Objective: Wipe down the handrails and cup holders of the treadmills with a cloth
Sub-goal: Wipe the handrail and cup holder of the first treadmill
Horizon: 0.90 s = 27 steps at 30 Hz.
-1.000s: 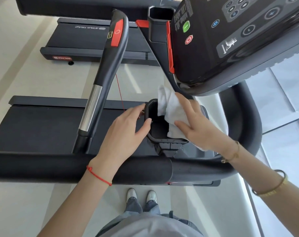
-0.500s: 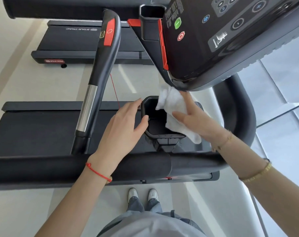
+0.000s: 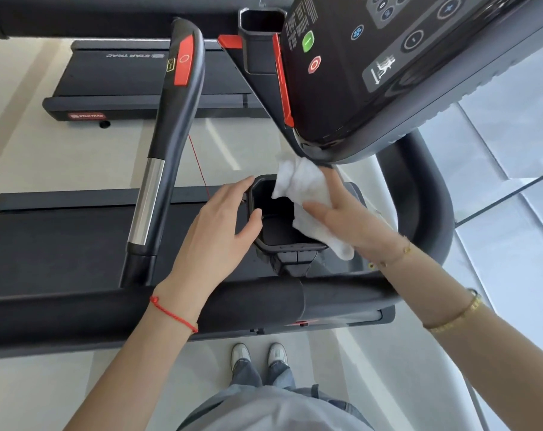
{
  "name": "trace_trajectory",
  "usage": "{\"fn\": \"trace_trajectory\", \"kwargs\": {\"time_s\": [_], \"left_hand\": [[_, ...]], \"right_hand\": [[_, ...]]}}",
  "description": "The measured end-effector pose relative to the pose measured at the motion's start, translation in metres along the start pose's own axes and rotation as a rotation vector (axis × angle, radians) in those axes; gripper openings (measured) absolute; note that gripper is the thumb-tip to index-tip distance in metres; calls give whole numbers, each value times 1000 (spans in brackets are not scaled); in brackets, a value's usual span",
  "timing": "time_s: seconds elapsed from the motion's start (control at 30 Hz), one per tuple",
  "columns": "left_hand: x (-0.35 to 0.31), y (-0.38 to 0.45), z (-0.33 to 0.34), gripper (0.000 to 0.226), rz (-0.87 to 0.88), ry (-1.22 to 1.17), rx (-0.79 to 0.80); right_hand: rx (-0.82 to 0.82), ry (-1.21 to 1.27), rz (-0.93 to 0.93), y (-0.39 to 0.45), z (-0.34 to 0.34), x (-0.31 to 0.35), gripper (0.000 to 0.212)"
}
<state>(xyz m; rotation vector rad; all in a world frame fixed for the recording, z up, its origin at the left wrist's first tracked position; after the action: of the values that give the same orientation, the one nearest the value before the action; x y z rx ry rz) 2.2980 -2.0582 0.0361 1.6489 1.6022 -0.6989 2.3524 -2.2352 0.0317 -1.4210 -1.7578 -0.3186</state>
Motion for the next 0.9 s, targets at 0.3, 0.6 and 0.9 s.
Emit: {"fn": "trace_trajectory", "kwargs": {"time_s": [0.3,0.6,0.9], "left_hand": [[3,0,1,52,5,-14,-5],[7,0,2,54,-9,-27,-9],[8,-1,-1,56,-32,4,-49]], "right_hand": [[-9,-98,27,10,-4,0,47],[-122,-271,-101,-13,7,-6,65],[7,-681,-460,30,3,31,60]]}}
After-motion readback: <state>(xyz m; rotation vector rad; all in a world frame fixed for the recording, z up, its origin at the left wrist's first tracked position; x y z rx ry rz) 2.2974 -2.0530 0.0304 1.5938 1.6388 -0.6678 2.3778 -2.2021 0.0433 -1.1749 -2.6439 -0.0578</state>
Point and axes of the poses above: each hand's wrist, its own y-axis towards the middle knuckle, its own z-axis out of the palm, x = y × z, the point moved 8 cm from there along y, towards the middle knuckle, and after that the axes turned 11 degrees about -y, right-handed, at the moved point
